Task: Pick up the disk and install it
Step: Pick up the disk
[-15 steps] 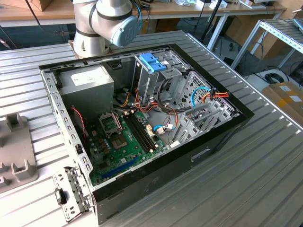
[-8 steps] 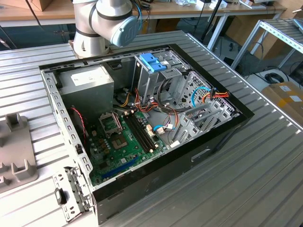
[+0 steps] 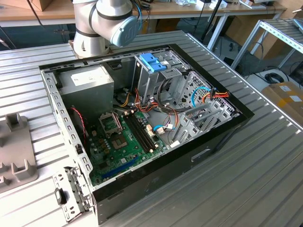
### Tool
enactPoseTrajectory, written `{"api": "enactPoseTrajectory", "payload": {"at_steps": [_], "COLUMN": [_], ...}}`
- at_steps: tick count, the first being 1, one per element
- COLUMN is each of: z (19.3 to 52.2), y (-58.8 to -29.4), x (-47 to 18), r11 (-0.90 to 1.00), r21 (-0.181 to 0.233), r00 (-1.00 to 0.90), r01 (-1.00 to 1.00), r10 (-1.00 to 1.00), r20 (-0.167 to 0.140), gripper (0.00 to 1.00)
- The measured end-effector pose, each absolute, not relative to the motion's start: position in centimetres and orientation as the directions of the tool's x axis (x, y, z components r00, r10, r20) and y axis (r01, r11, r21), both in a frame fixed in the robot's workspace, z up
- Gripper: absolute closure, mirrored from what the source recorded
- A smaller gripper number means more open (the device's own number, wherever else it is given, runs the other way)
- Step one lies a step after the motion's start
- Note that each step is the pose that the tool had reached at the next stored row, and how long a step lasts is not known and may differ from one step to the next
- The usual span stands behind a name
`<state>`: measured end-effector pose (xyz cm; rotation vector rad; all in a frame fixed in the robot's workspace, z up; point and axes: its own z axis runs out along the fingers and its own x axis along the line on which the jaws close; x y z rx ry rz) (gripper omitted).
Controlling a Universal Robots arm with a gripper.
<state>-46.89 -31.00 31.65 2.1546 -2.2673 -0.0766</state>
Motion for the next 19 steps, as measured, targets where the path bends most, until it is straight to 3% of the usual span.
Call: {"api": "enactPoseTrajectory", "payload": {"at_steps": [11, 19], "z": [32.2, 34.9], "y": [-31.0, -31.0], "x": [-46.9, -46.9], "r11": [0.05, 0.05], "r21": [0.044, 0.044], "r00": [-0.051, -0.051], "r01": [-0.998, -0.998], "r10": [-0.998, -0.998], "r20": [-0.024, -0.024], "gripper": [0.63, 0.63]}}
